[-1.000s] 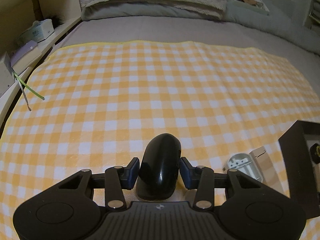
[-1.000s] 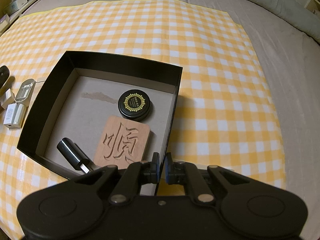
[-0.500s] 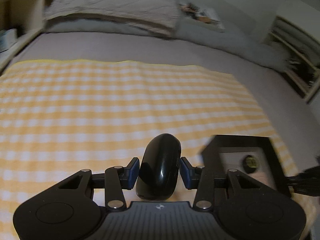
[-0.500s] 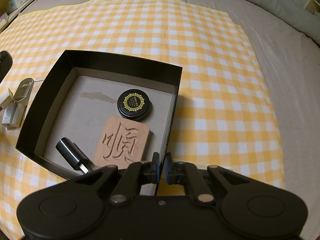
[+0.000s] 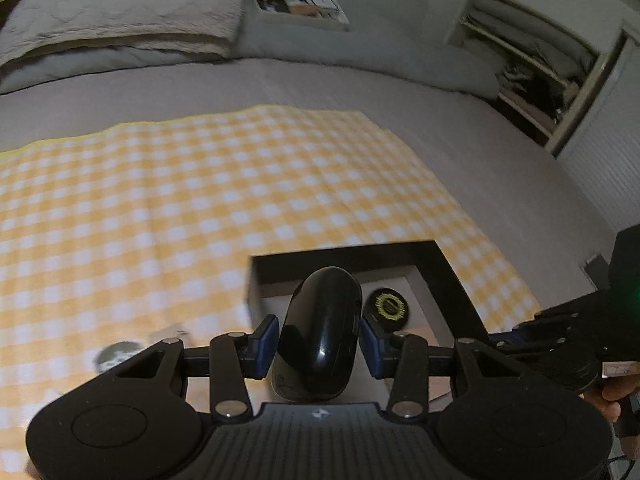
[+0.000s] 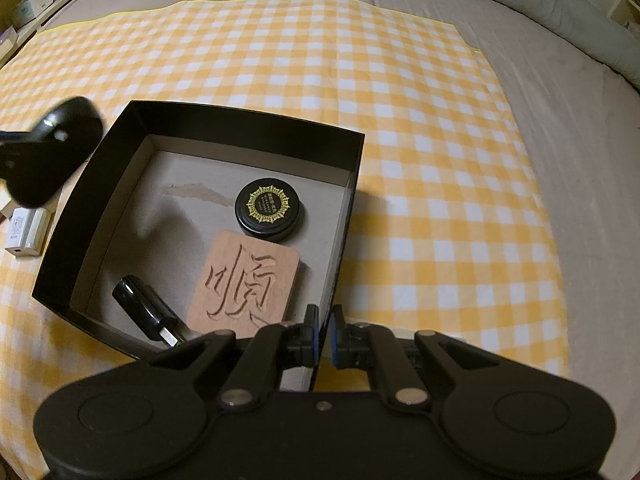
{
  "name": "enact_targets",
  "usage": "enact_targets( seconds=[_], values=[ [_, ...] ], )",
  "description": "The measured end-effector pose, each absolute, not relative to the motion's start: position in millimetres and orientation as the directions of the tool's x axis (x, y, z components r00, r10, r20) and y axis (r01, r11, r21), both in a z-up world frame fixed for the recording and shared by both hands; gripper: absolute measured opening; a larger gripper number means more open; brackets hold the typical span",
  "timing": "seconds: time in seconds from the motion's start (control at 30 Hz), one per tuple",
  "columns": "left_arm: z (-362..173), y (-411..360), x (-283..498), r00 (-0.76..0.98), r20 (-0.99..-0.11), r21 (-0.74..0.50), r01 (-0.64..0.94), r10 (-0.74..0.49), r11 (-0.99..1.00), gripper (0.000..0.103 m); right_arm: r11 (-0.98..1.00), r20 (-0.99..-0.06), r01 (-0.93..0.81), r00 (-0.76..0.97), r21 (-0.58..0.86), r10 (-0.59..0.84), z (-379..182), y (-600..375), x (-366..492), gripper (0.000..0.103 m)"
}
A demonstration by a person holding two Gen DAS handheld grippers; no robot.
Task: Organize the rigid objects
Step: 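Carry the earbud case into the black box and open the left tool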
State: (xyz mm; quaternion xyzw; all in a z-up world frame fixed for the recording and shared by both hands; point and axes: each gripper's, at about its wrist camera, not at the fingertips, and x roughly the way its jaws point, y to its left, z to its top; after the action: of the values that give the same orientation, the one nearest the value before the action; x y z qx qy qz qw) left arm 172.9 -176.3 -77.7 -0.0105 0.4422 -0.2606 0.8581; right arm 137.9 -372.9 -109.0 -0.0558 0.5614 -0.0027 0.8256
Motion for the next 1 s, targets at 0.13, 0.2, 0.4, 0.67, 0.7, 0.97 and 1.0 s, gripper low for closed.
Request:
enact_targets(
  seconds=[0.13,0.2,0.4,0.67,0.7,0.97,1.0],
  values=[
    [-92,-204,179,0.432,-0.781,-0.245,0.453,-0.452,0.857,0.045,0.994,-0.927,-0.057,0.369,-0.092,-0.065,-109,-373,138,0.006],
    [-100,-217,181,0.419,-0.794,-0.237,0.452,-0.439,0.860,0.045,0.994,-0.927,-0.059,0.369,-0.095,-0.067,-109,-373,138,0.006],
    [-117,-236,196,0.421,-0.819,-0.204,0.423,-0.391,0.883,0.045,0.993,-0.927,-0.061,0.367,-0.105,-0.076,-109,-372,139,0.006],
    [-136,-244,209,0.462,-0.844,-0.072,0.405,-0.272,0.911,0.046,0.993,-0.927,-0.068,0.370,-0.093,-0.061,-107,-373,139,0.006],
    [-137,-245,208,0.464,-0.844,-0.056,0.423,-0.269,0.905,0.046,0.993,-0.926,-0.074,0.371,-0.096,-0.062,-107,-373,139,0.006],
    [-133,-246,203,0.452,-0.842,-0.069,0.452,-0.295,0.889,0.065,0.993,-0.927,-0.073,0.371,-0.087,-0.054,-109,-374,138,0.006],
    [-131,-245,202,0.451,-0.839,-0.079,0.453,-0.304,0.888,0.065,0.994,-0.927,-0.072,0.371,-0.084,-0.051,-109,-375,138,0.006]
  ],
)
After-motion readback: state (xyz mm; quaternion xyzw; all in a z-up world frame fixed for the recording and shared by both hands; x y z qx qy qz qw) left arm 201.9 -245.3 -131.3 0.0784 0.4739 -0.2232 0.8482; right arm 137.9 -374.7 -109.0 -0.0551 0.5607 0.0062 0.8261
